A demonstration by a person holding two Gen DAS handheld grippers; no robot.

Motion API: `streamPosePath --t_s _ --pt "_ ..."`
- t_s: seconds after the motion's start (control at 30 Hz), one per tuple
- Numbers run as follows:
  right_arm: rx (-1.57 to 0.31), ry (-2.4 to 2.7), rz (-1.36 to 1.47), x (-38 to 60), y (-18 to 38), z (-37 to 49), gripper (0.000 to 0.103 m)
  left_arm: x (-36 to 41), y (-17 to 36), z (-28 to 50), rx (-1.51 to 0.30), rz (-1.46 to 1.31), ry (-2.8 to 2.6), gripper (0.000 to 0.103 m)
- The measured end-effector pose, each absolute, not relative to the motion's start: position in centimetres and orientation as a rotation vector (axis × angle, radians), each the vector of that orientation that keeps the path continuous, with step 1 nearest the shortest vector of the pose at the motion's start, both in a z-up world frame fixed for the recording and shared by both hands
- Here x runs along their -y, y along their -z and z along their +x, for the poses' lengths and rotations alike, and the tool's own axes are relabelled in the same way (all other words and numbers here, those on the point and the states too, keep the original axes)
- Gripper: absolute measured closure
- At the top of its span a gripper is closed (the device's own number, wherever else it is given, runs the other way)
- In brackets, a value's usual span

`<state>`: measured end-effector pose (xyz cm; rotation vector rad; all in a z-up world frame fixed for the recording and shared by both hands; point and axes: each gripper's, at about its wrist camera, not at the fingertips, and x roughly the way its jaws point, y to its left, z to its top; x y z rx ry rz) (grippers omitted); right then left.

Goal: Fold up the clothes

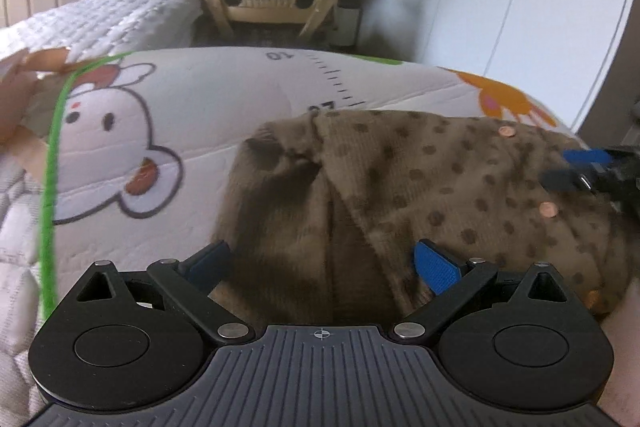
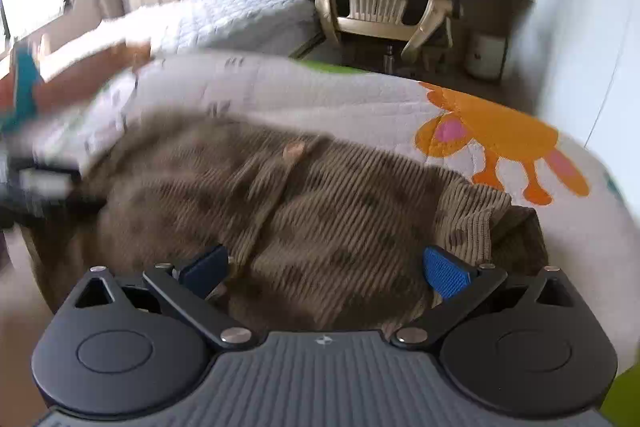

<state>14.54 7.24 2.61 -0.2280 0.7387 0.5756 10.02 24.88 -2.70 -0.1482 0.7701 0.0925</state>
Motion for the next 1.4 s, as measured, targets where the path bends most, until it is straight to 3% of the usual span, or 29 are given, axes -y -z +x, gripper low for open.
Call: streamPosePath --t_s 0.43,0.6,0.7,0.93,1.13,1.4 --pt "-0.662 -0.643 -0.202 -7.3 -4.3 10.7 0.0 -24.2 2.5 9.0 -0.758 -0.099 -0.109 0.0" --pt "-0.703 -0.624 -0.316 -8.6 -1.4 9.8 0.0 -24.4 2.8 9.1 -0.767 -0.097 -0.109 0.0" --pt "-0.685 -0.644 -0.306 -8.2 -2.4 9.8 0.0 -24.4 2.9 9.0 -0.771 -0.091 -0.107 0.0" --pt "-0.61 -0.503 -0.135 -4.0 -6.4 14.0 0.0 -25.0 3.0 8.7 -0.784 -0.104 -0.104 0.0" --pt "-0.718 -0.4 -0.174 -3.5 -2.4 18.3 0.0 -24.4 2.1 8.6 -0.771 -0.12 -0.082 0.0" --pt "-0.717 -0.414 -0.149 -4.6 -2.0 20.0 0.0 -24.3 3.1 8.6 -0.797 -0.153 -0.03 0.0"
